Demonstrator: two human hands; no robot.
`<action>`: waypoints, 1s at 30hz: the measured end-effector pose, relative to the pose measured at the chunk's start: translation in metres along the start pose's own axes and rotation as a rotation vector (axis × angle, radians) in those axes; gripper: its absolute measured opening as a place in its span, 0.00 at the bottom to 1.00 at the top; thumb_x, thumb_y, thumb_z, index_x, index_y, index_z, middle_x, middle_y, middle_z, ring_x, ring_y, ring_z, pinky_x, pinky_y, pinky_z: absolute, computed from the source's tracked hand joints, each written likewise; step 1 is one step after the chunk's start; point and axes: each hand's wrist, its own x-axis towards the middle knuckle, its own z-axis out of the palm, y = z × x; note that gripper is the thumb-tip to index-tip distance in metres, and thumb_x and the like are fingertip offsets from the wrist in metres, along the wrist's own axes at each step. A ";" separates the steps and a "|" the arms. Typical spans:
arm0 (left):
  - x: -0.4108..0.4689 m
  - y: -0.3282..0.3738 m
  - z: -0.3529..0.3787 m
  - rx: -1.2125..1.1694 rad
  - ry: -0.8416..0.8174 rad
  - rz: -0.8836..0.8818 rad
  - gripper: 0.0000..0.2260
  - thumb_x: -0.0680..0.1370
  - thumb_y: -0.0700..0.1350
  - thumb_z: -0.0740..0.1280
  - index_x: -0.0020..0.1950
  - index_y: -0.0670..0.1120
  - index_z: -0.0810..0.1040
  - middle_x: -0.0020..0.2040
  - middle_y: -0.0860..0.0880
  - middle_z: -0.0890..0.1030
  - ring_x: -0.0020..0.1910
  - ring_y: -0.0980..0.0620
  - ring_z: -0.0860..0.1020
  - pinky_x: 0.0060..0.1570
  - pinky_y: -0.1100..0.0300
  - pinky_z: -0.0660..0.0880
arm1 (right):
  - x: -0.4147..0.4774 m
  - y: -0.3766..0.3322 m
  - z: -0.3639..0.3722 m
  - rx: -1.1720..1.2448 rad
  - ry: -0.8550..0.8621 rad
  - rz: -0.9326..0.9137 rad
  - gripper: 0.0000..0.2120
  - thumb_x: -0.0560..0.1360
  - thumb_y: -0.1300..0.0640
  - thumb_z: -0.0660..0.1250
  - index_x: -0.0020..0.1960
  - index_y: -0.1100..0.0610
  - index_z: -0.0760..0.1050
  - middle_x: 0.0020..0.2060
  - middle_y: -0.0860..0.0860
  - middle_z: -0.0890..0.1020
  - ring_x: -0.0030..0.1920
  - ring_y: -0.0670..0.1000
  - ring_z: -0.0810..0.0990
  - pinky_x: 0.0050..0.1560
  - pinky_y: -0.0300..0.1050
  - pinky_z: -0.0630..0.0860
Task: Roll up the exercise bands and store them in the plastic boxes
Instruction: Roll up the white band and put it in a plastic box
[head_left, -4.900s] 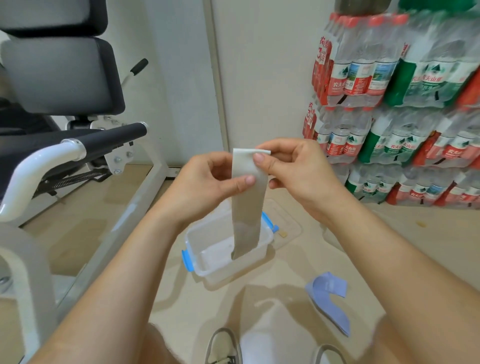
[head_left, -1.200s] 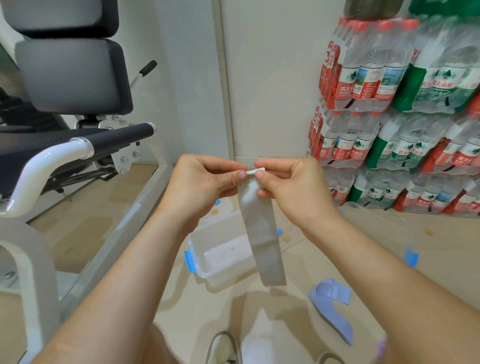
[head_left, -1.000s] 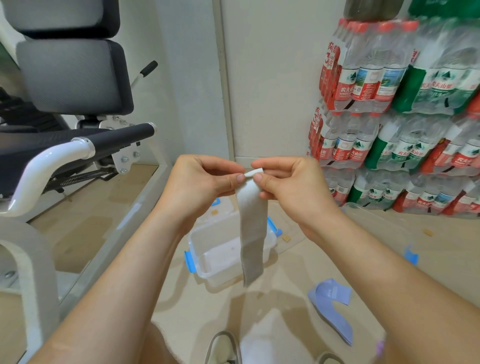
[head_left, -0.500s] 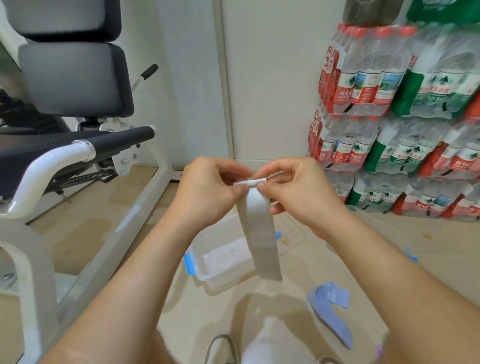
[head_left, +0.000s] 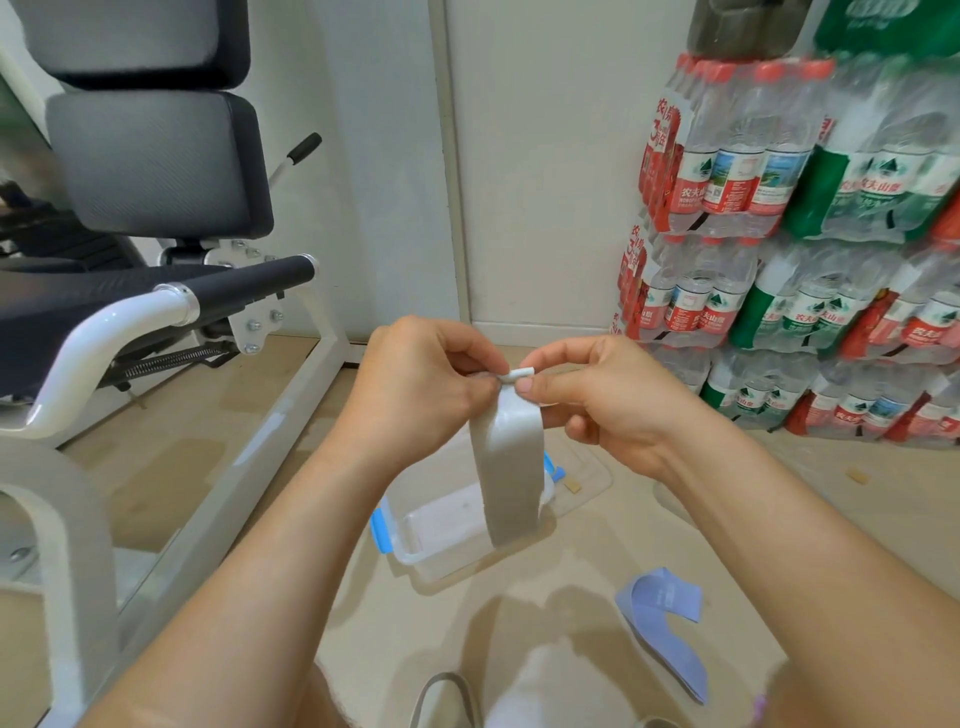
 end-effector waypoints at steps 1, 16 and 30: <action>-0.001 0.001 0.000 0.006 0.010 0.010 0.09 0.68 0.38 0.71 0.37 0.52 0.83 0.32 0.56 0.83 0.33 0.63 0.80 0.37 0.67 0.78 | 0.000 0.000 0.000 0.031 -0.012 0.005 0.06 0.71 0.67 0.70 0.44 0.58 0.79 0.39 0.56 0.82 0.32 0.50 0.78 0.21 0.33 0.67; 0.003 -0.005 -0.003 -0.363 -0.169 -0.058 0.05 0.70 0.43 0.75 0.45 0.46 0.85 0.41 0.48 0.86 0.41 0.57 0.83 0.45 0.65 0.78 | 0.002 -0.001 -0.007 -0.003 0.014 -0.122 0.05 0.69 0.65 0.73 0.39 0.56 0.83 0.29 0.49 0.81 0.28 0.45 0.74 0.26 0.34 0.71; 0.004 -0.004 0.010 0.415 0.020 0.434 0.16 0.77 0.53 0.58 0.43 0.44 0.81 0.29 0.48 0.79 0.31 0.44 0.75 0.31 0.52 0.73 | 0.005 0.003 -0.012 -0.043 0.044 -0.123 0.06 0.73 0.61 0.71 0.48 0.63 0.81 0.35 0.54 0.76 0.28 0.44 0.73 0.28 0.34 0.73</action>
